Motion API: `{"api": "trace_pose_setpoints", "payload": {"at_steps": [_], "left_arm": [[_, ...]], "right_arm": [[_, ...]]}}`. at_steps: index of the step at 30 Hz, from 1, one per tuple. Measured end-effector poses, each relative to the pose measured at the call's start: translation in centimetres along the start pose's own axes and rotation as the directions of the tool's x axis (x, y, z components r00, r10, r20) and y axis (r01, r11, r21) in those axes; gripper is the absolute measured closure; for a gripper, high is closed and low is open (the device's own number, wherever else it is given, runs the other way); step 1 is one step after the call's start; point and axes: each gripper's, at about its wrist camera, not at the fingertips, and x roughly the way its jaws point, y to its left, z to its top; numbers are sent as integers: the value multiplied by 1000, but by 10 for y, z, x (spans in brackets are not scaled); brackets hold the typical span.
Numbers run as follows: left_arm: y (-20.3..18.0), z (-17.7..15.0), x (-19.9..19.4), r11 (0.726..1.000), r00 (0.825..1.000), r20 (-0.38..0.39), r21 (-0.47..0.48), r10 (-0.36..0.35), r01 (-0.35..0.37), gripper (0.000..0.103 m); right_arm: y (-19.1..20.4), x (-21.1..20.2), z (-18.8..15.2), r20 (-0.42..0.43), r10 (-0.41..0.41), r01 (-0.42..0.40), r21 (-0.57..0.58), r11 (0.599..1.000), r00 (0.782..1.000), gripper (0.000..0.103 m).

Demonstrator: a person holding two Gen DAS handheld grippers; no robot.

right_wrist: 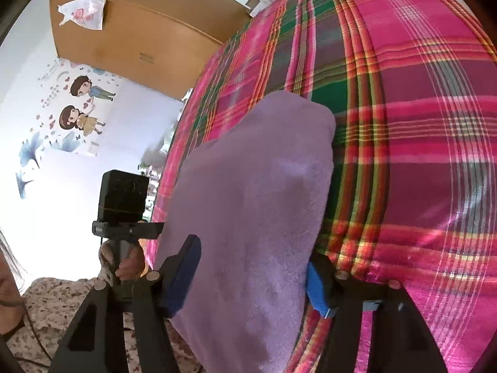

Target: Fold clothes

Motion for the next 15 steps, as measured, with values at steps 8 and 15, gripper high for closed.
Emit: {"api": "trace_pose_setpoints", "payload": {"at_steps": [8, 15], "left_arm": [[-4, -3, -2, 1000, 1000, 27, -25, 16, -16, 38], [-5, -5, -8, 996, 997, 49, -71, 61, -57, 58]], "right_arm": [[-16, -10, -12, 53, -33, 30, 57, 998, 998, 73], [-9, -10, -11, 77, -79, 78, 24, 997, 994, 75]]}}
